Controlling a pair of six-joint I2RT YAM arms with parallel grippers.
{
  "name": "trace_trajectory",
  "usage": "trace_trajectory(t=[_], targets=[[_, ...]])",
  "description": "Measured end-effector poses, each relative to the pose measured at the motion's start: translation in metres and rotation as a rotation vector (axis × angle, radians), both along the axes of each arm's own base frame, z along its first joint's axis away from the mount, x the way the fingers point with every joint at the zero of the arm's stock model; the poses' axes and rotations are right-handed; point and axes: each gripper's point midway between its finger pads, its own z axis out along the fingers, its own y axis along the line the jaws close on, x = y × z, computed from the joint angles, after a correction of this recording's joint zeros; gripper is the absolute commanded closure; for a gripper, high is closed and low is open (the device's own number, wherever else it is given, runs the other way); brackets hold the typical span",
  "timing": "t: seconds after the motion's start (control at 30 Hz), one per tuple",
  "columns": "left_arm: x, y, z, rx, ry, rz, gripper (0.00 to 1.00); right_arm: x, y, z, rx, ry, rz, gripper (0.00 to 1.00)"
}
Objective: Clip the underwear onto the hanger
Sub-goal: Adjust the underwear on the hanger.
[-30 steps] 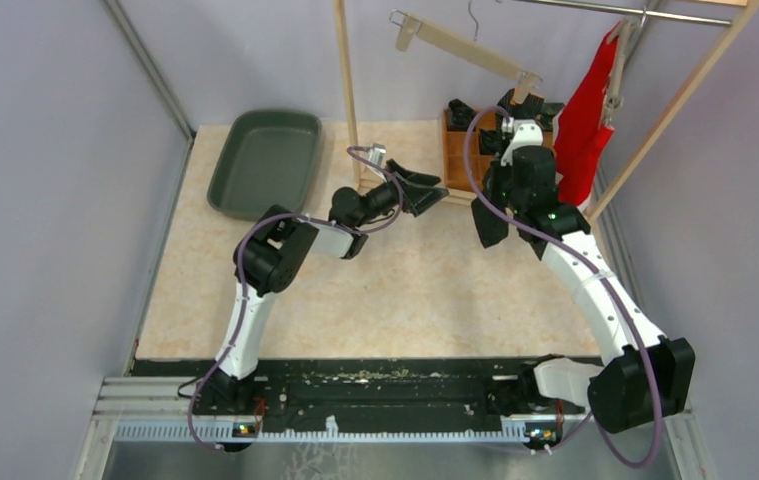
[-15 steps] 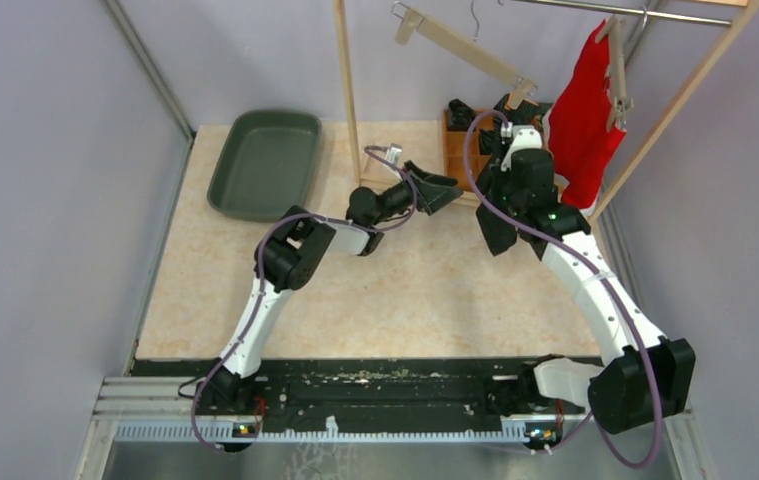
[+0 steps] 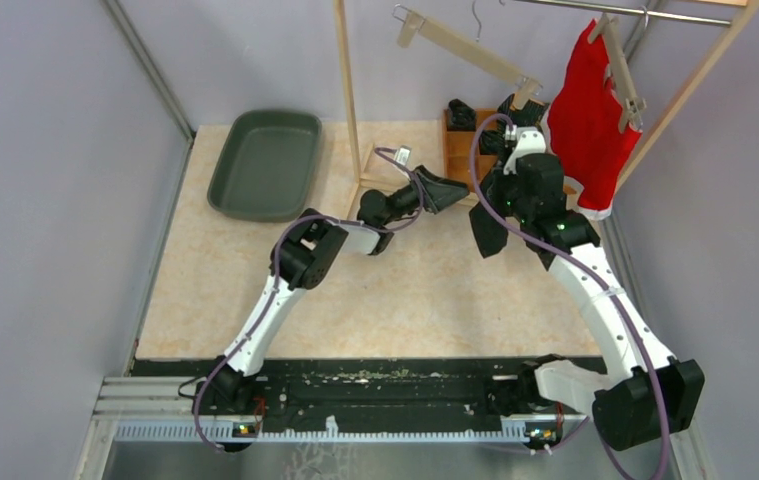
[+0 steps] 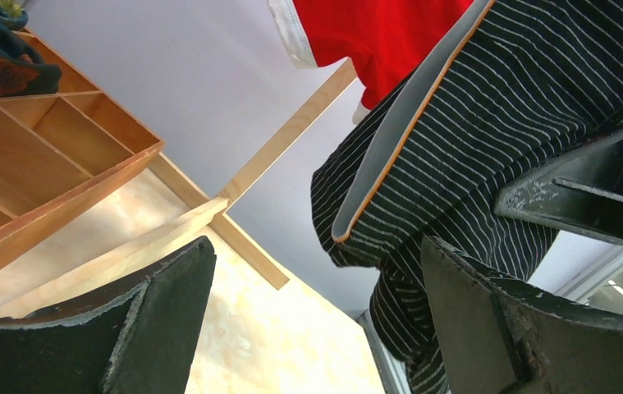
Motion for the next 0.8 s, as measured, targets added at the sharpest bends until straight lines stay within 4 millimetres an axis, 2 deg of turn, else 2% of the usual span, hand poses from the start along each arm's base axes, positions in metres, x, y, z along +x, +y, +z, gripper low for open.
trace_trajectory(t=[0.17, 0.43, 0.67, 0.8], targets=[[-0.002, -0.005, 0.005, -0.034, 0.015, -0.047, 0.01, -0.001, 0.006, 0.000, 0.014, 0.004, 0.030, 1.00], [-0.016, -0.016, 0.012, -0.068, 0.047, -0.131, 0.01, -0.003, 0.007, -0.009, 0.015, 0.020, 0.040, 1.00], [-0.027, -0.024, -0.002, -0.064, 0.103, -0.188, 0.01, -0.002, 0.008, -0.009, 0.017, 0.016, 0.041, 1.00], [-0.029, -0.026, -0.003, -0.066, 0.119, -0.199, 0.01, -0.002, 0.008, -0.009, 0.018, 0.016, 0.043, 1.00]])
